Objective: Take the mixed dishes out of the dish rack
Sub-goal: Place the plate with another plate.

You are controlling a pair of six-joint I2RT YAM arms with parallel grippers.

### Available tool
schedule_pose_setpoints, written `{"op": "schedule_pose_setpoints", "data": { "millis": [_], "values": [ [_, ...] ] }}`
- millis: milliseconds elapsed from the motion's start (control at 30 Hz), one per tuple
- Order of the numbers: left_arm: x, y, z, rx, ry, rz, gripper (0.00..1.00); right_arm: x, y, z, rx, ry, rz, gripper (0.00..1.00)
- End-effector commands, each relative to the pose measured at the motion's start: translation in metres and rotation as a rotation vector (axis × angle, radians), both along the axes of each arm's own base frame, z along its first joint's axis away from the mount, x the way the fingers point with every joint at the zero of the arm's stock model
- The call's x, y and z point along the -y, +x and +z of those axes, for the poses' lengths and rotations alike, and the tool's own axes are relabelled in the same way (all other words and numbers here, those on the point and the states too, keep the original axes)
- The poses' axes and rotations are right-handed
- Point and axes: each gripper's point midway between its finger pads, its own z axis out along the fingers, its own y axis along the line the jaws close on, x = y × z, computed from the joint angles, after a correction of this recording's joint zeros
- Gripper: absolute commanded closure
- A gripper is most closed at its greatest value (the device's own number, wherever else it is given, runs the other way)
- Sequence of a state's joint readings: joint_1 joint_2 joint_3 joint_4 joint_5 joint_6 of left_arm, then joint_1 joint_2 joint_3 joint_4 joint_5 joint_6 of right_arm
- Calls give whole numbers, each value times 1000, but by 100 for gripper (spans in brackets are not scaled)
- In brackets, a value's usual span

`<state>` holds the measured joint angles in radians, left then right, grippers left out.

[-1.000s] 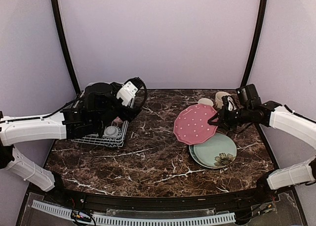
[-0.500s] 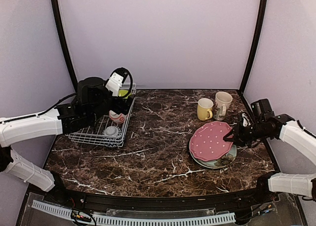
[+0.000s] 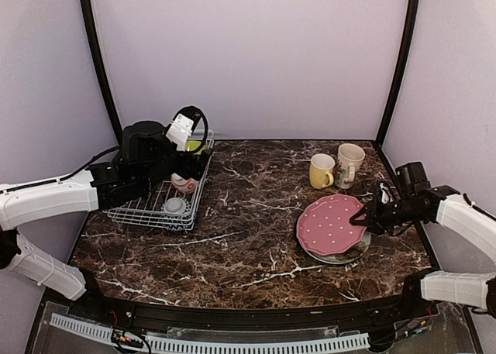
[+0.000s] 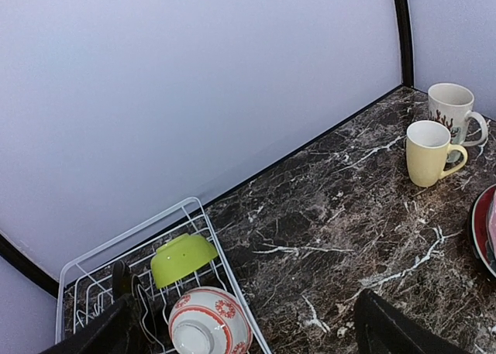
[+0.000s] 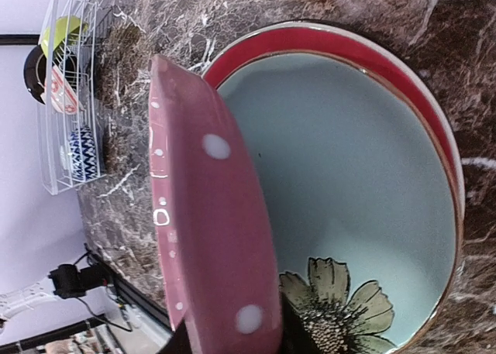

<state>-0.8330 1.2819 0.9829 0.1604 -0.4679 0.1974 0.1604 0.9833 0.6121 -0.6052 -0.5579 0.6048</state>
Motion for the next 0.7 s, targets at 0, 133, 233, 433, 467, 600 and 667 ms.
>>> {"op": "schedule_pose_setpoints", "data": {
  "millis": [0,133,233,433,467,600,667],
  "values": [
    [-1,3,9,3,-9,10,5,5,2,-7,32,-29,-8,67],
    [-10,11,8,-33,-41,34,4,9,-1,-11,16,-48,-17,48],
    [-19,18,10,-66,-104,47,4,12,-5,-15,-14,-70,-22,35],
    [-54,40,11,-87,-143,142,3,18,-7,-15,-34,-103,-39,10],
    [-59,42,10,-93,-146,154,3,18,-7,-15,-36,-106,-39,7],
    [-83,57,11,-114,-174,227,3,21,-11,-15,-59,-133,-36,1],
    [-96,65,3,-155,-187,273,3,23,-13,-14,-61,-145,-34,1]
  ]
}}
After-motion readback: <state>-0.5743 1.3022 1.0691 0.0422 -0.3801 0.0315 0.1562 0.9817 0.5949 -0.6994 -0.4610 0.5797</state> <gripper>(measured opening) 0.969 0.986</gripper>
